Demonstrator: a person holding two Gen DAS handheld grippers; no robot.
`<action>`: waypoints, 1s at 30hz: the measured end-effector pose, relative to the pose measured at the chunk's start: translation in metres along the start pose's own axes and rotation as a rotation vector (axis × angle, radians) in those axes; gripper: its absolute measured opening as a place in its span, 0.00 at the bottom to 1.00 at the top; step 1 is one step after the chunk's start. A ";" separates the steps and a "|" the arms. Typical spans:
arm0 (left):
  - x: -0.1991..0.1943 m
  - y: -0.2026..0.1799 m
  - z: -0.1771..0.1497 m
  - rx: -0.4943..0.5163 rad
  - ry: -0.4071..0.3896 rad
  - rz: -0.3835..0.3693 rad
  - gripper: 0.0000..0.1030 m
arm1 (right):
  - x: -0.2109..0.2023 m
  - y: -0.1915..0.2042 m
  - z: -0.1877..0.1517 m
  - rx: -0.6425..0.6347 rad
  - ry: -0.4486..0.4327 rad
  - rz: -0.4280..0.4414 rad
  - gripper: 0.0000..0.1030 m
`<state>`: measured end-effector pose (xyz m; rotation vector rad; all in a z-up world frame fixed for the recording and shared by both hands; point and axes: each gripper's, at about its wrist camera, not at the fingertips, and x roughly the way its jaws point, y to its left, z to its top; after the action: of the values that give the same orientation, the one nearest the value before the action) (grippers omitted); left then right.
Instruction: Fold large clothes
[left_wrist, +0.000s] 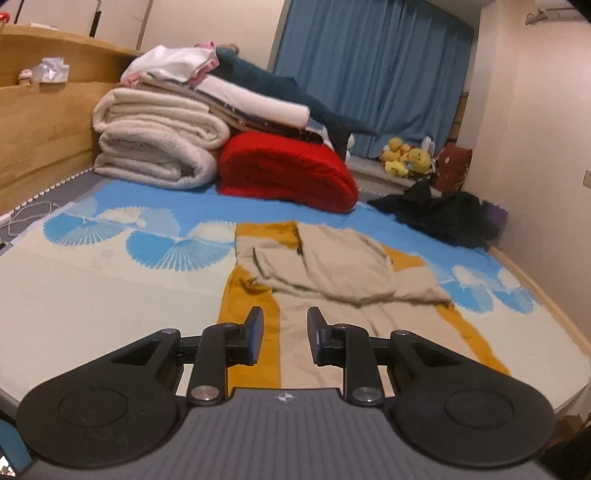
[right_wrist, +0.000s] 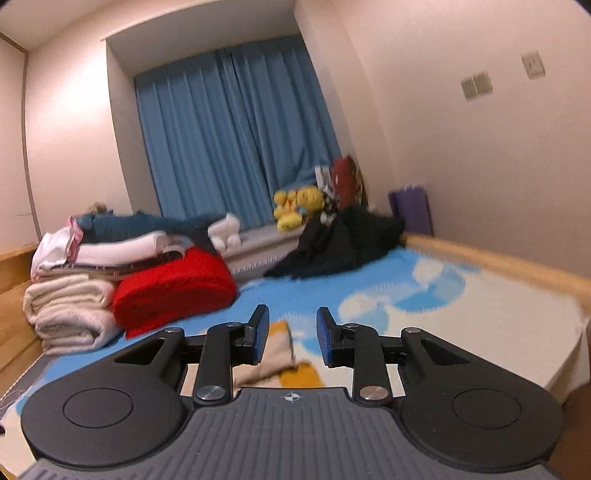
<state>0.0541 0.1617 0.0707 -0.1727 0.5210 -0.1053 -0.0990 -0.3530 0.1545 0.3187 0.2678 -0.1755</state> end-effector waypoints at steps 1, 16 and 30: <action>0.010 0.002 -0.002 -0.008 0.019 0.007 0.26 | 0.006 -0.002 -0.007 -0.003 0.027 0.001 0.29; 0.143 0.071 -0.043 -0.259 0.480 0.190 0.29 | 0.154 -0.054 -0.117 0.100 0.488 -0.085 0.29; 0.164 0.087 -0.078 -0.253 0.618 0.288 0.38 | 0.186 -0.071 -0.172 0.114 0.751 -0.211 0.29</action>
<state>0.1616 0.2130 -0.0921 -0.3127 1.1705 0.1984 0.0230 -0.3864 -0.0765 0.4626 1.0391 -0.2754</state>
